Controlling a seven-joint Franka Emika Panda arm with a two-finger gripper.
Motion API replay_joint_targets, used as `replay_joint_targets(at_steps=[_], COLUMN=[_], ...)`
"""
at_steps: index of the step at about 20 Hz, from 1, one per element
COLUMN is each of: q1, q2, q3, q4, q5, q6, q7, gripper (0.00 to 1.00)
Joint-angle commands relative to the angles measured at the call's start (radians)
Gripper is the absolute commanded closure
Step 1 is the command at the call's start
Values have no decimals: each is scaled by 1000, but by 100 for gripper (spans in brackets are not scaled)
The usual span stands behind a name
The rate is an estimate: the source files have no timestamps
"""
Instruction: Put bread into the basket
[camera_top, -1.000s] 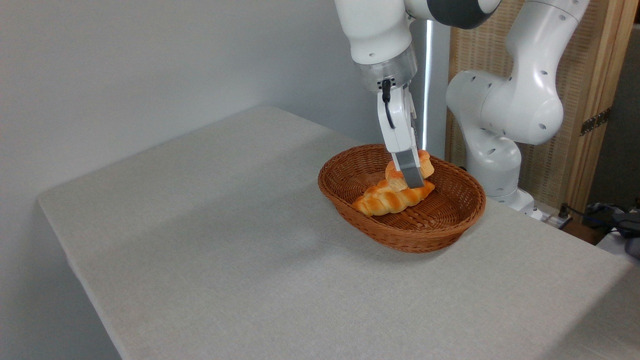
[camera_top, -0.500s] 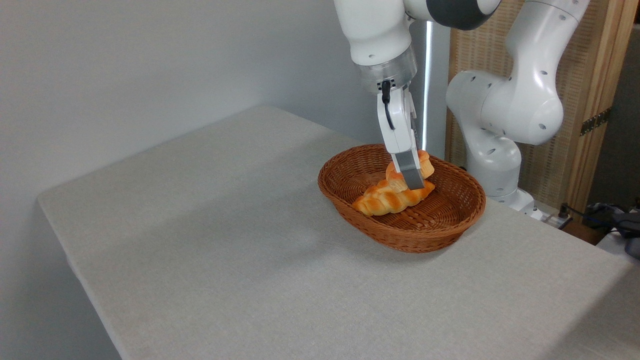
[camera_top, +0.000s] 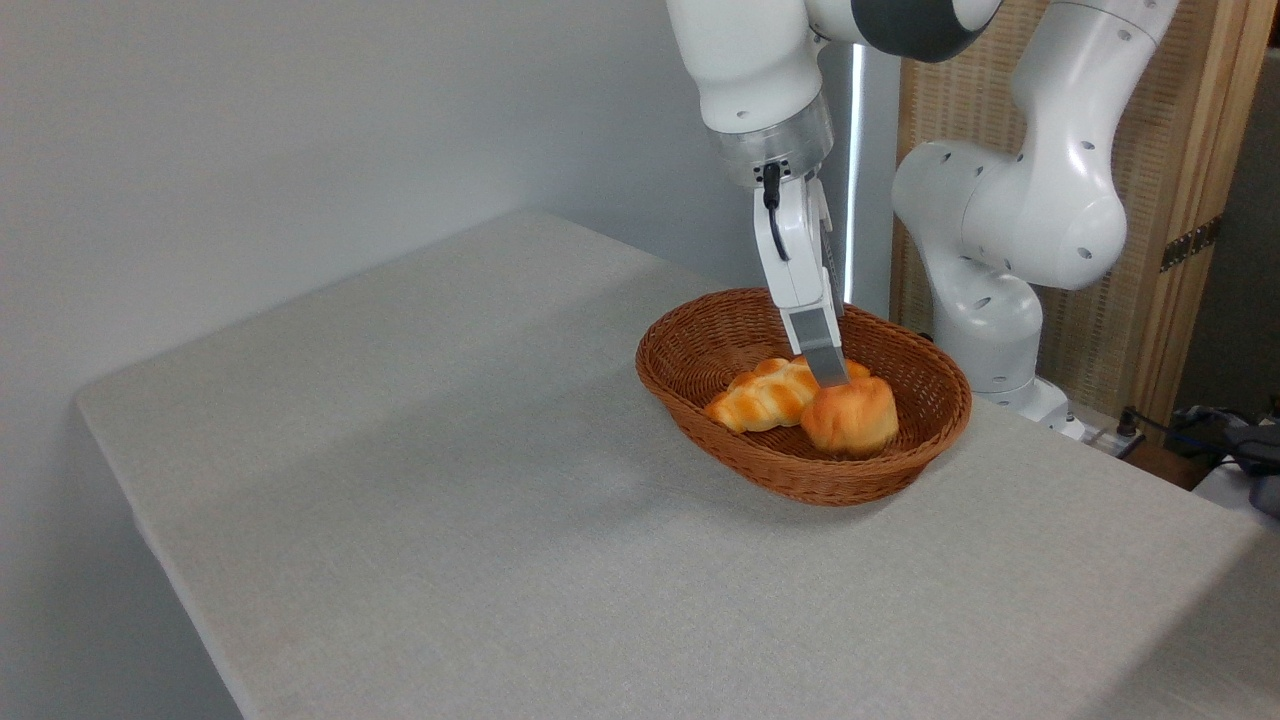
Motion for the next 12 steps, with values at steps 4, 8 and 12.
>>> replay_joint_targets(at_steps=[4,8,12], q1=[-9,-9,-9], q2=[26,183,313], q3=[-9,-16,-46], q4=[155,364,533], q5=[-37,-98,-112], q6=[10,1,-4], q7=[-104,-261,-479], gripper=[0,0,0])
